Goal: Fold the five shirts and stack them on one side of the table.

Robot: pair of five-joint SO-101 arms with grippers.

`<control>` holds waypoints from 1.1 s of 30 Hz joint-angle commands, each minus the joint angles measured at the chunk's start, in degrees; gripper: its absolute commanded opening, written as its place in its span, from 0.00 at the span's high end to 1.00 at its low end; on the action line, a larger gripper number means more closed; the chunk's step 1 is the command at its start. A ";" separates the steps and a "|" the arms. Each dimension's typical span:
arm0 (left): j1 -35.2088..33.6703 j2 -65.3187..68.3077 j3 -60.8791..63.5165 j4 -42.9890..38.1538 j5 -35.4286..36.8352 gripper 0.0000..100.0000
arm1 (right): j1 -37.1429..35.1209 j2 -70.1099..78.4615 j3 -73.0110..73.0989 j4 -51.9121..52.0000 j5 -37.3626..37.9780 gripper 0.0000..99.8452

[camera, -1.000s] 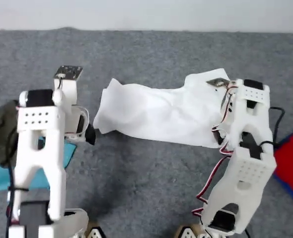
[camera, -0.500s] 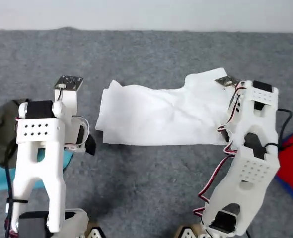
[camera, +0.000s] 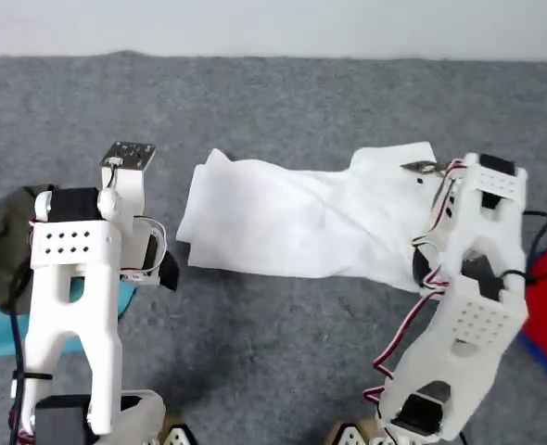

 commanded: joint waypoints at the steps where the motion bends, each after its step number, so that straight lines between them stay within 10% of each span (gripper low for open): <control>1: -0.09 -2.02 -0.13 1.76 -0.70 0.77 | 3.21 -6.20 0.18 5.23 3.52 0.99; 20: 0.18 -1.58 -0.04 1.85 -0.79 0.77 | 17.80 -20.88 20.92 2.42 15.30 0.99; 28: 0.26 -1.41 -0.75 -2.73 -0.53 0.77 | 17.45 -27.21 20.92 2.68 15.38 0.57; 33: 4.22 1.14 -0.75 -7.82 -0.26 0.77 | 17.36 -32.66 20.92 2.15 15.38 0.50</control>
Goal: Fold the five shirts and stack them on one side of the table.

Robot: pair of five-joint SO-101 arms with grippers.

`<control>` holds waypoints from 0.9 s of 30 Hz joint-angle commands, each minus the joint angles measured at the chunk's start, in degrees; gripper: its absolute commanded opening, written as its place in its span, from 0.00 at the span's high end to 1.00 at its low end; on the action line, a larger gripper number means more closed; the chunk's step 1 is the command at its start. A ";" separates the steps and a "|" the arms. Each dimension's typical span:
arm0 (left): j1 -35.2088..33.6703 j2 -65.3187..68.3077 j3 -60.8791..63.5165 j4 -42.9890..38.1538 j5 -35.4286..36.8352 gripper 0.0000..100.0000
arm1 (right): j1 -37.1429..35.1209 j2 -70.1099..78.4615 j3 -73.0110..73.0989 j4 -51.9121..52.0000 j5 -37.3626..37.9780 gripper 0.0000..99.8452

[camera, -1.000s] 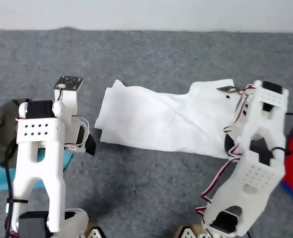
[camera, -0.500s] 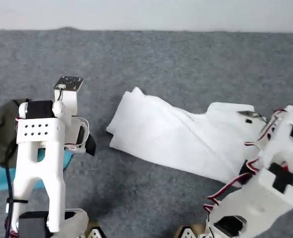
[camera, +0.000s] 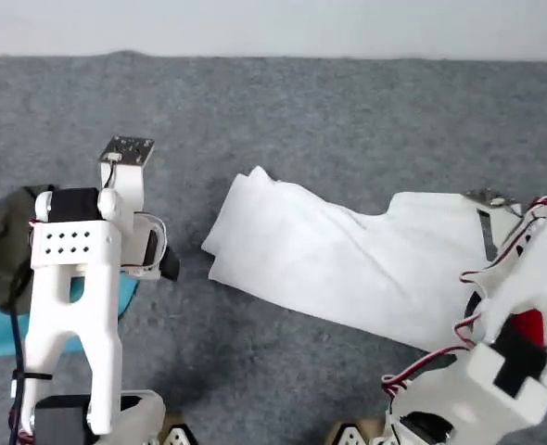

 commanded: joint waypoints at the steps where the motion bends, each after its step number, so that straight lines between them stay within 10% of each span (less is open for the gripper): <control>1: 5.45 2.90 -1.19 -3.87 0.35 0.77 | 0.31 -5.85 0.00 -0.75 0.70 0.50; 13: 17.58 45.45 -35.12 6.15 22.15 0.69 | -6.90 -10.95 0.09 -1.98 0.53 0.50; 27: 13.98 57.58 -52.35 6.07 16.97 0.72 | -7.60 -11.12 0.18 -1.89 0.53 0.50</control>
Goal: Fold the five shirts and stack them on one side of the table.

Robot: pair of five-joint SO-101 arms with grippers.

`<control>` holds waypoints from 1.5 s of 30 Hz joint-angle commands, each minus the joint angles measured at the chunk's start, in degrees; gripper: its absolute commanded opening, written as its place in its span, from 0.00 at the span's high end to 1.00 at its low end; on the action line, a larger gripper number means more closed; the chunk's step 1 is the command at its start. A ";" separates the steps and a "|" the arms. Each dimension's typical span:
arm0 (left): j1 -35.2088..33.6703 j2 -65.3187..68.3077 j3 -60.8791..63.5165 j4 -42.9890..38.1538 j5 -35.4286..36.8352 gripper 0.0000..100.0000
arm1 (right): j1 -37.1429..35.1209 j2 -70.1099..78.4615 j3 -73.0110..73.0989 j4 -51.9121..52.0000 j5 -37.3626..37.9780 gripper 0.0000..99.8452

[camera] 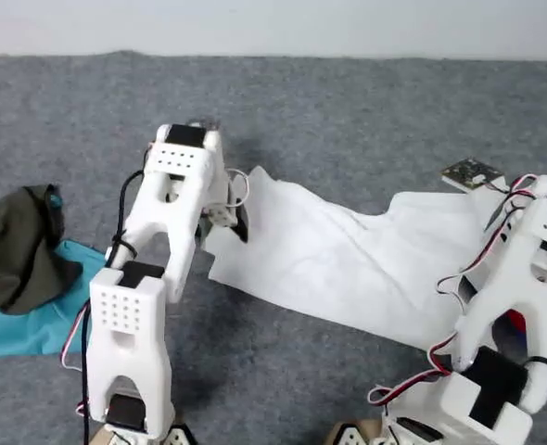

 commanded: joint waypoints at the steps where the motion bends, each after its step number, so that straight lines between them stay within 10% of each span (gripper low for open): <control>1: 0.00 -0.35 -2.42 1.93 -4.13 0.72 | -0.57 -2.33 -0.18 -0.22 0.53 0.50; 45: 3.25 2.20 4.26 2.11 -28.31 0.99 | -1.10 -1.98 -0.26 1.54 0.53 0.50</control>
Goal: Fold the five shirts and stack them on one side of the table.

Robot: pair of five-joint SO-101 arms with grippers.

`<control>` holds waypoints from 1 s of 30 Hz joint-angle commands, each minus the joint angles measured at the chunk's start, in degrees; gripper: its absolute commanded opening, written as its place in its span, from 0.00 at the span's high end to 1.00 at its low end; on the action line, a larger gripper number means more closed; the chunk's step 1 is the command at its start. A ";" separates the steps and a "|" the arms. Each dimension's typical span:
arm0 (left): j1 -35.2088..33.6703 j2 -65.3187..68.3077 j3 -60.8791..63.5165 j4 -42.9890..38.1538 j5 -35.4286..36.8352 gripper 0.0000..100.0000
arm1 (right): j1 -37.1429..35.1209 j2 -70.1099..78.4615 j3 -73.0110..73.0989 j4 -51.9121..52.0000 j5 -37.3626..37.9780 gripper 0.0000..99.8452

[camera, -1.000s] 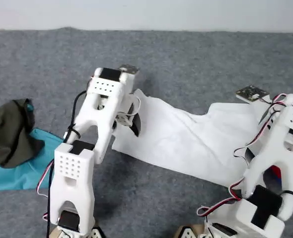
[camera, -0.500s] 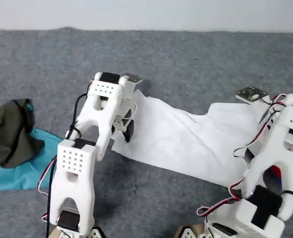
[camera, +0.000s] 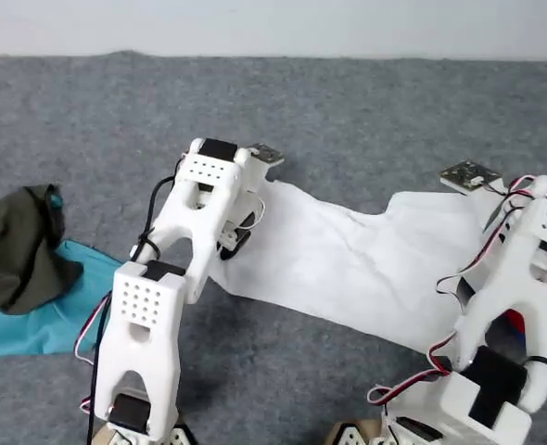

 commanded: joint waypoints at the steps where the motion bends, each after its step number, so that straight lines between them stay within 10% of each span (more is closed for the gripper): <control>1: -1.76 -7.21 8.57 1.85 -0.70 0.99 | -1.27 -1.98 -0.26 0.13 0.44 0.50; 12: -7.56 -28.22 38.37 1.67 -1.05 0.99 | -9.45 -2.07 -0.35 -6.29 -2.73 0.50; 30: -21.45 -30.51 41.27 1.67 -3.69 0.82 | -20.44 -1.98 -0.26 -6.46 -5.71 0.50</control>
